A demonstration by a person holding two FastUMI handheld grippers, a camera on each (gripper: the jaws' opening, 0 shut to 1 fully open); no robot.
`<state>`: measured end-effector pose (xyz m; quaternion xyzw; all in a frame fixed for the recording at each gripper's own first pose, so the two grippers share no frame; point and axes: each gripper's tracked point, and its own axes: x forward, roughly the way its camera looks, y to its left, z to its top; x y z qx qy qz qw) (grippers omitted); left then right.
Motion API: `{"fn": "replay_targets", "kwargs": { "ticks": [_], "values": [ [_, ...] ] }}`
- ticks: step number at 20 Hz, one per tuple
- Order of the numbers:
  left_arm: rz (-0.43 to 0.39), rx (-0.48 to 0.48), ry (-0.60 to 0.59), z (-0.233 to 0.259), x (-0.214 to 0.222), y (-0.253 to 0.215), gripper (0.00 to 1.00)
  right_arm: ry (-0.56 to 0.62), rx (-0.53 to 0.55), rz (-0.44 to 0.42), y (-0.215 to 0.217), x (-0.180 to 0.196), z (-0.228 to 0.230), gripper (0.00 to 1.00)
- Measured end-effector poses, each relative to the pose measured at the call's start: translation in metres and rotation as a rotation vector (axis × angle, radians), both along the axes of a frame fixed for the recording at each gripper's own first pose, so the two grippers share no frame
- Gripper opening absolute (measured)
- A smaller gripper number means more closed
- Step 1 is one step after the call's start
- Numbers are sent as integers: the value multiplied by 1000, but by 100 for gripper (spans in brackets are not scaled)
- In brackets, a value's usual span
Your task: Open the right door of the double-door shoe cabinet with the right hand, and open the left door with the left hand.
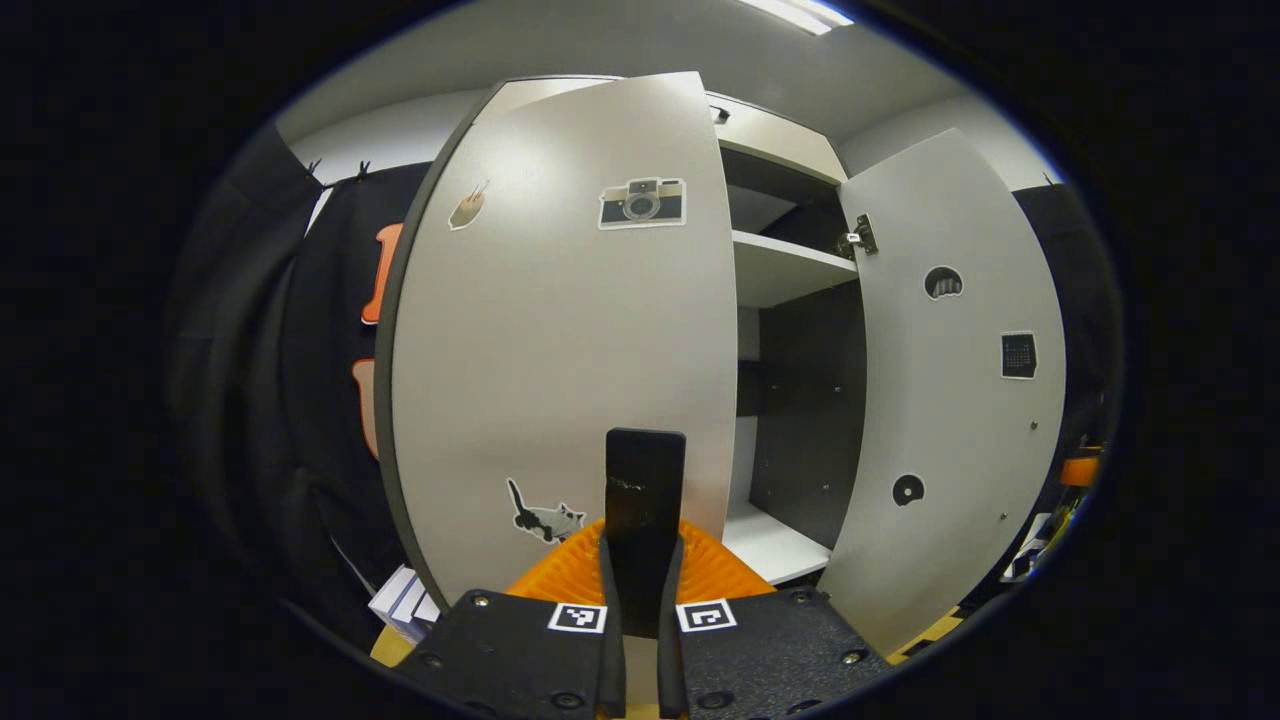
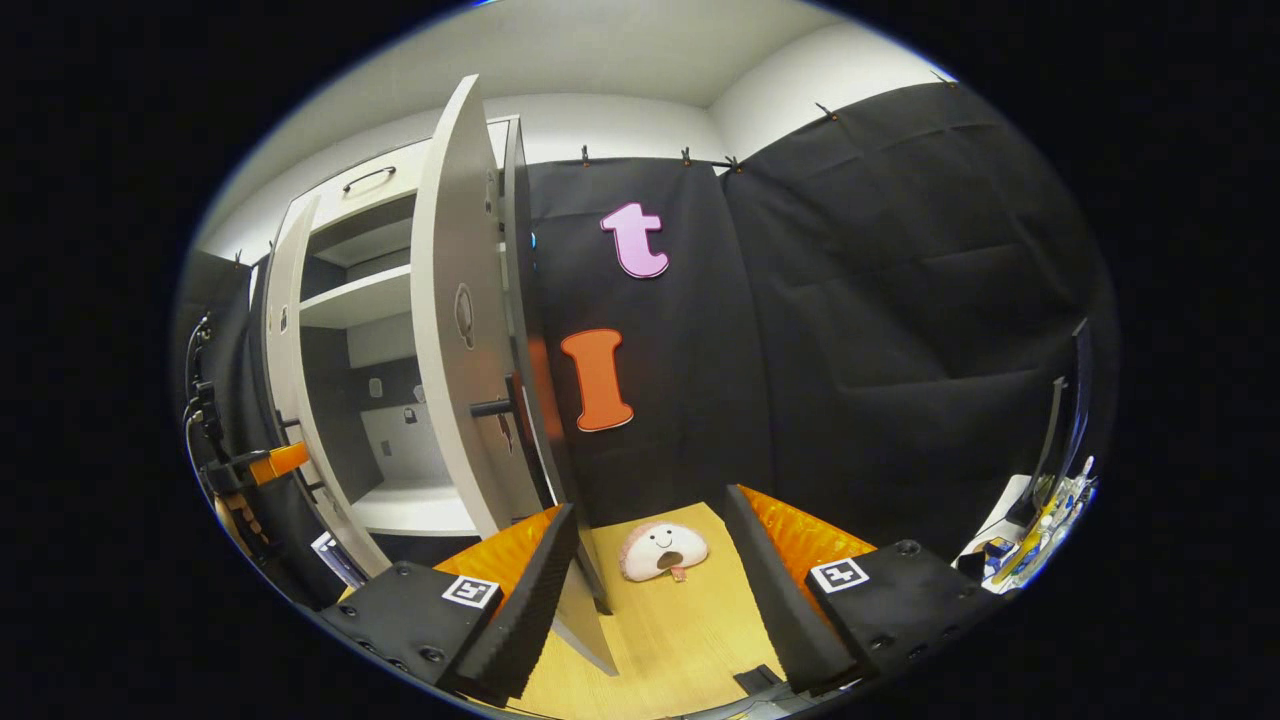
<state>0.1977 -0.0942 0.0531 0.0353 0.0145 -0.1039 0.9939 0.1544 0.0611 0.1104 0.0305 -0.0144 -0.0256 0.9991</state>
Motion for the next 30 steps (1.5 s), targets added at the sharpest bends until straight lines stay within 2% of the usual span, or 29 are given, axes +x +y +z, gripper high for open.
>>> {"fn": "replay_targets", "kwargs": {
  "ticks": [13, 22, 23, 30],
  "values": [
    [37, 25, -23, 10, -47, 47, 12, 8, -18, 16, 20, 5, 2, 87],
    [135, 53, -36, 20, -73, 95, 11, 8, -18, 24, 25, 5, 3, 87],
    [147, 58, -37, 21, -75, 99, 7, 8, -20, 24, 25, 5, 3, 87],
    [201, 73, -41, 26, -84, 128, 3, 13, -15, 26, 31, 4, 2, 87]
  ]
}}
